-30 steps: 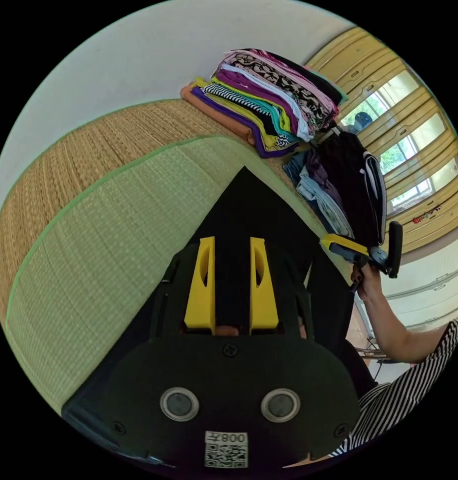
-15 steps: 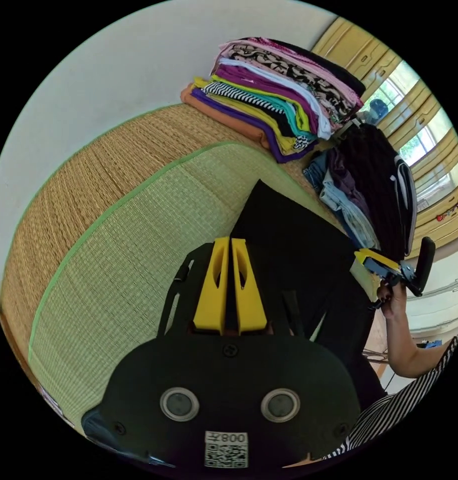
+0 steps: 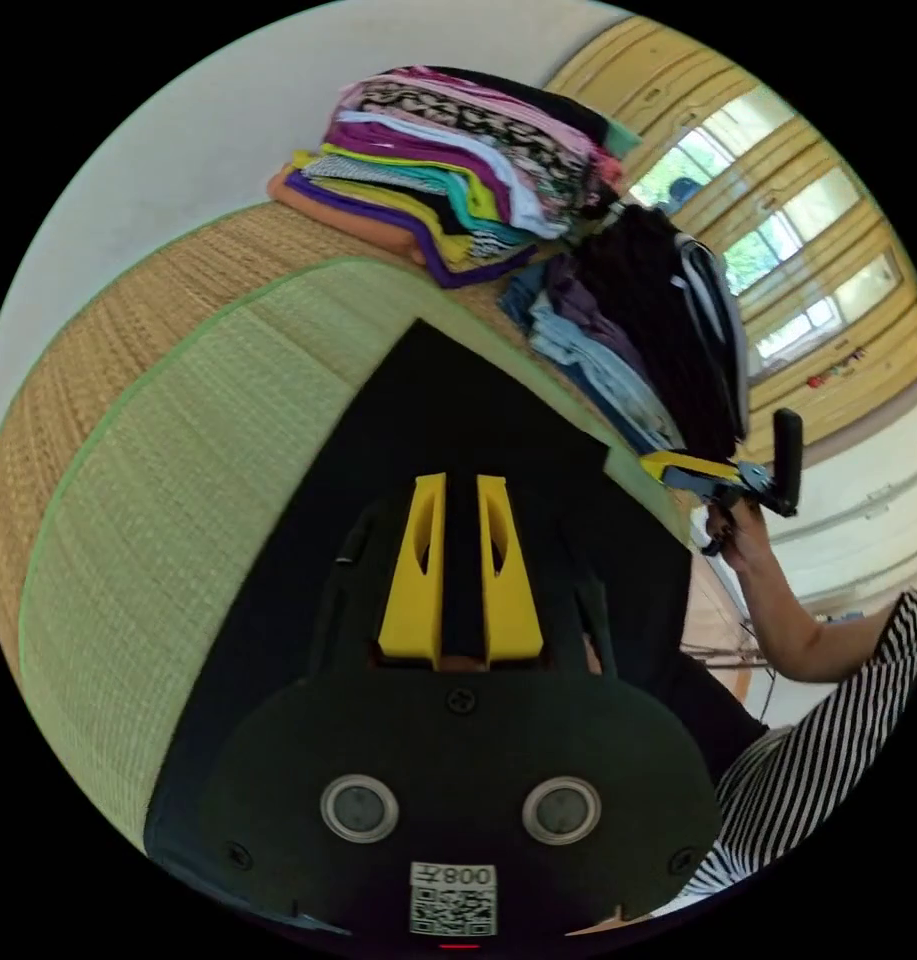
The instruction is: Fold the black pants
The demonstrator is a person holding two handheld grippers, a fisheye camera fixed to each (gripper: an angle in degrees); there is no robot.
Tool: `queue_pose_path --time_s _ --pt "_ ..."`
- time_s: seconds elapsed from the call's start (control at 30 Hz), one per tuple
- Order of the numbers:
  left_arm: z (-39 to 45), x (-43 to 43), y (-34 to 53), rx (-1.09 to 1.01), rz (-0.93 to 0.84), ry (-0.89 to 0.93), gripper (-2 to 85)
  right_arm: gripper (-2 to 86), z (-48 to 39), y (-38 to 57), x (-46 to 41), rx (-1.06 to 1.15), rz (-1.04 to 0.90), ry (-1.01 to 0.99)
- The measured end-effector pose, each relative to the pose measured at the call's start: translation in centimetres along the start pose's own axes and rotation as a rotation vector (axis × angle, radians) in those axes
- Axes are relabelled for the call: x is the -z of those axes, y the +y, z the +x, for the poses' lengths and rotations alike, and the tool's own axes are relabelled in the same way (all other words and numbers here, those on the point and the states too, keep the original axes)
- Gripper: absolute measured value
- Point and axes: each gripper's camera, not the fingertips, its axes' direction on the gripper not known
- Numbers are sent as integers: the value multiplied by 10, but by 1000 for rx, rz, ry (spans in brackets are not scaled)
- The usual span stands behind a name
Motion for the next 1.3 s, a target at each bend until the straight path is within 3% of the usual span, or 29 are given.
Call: queue_pose_path --time_s 0.07,0.17,0.3,0.53,0.83,1.03,1.13,1.3 --pt "26 -31 4 -67 -76 78 73 69 2 29 18 11 -50 9" --pt "47 -66 3 -105 -152 31 77 82 5 67 31 -1 -126 62" --pt "51 -84 -7 -64 -127 -7 68 81 6 96 40 4 -154 100" --pt "62 -110 -23 -59 -170 -49 8 19 0 104 60 54 -199 177" --pt "79 -99 -33 -54 17 97 10 0 35 135 147 -25 -43 -45" --pt "86 -155 -28 -70 -203 15 53 2 54 153 140 -92 -81 -84" --pt "97 -157 -19 -115 -176 -83 29 3 58 163 143 -100 -93 -80" --pt "107 -156 -5 -151 -193 -98 6 4 63 177 153 -114 -97 -101"
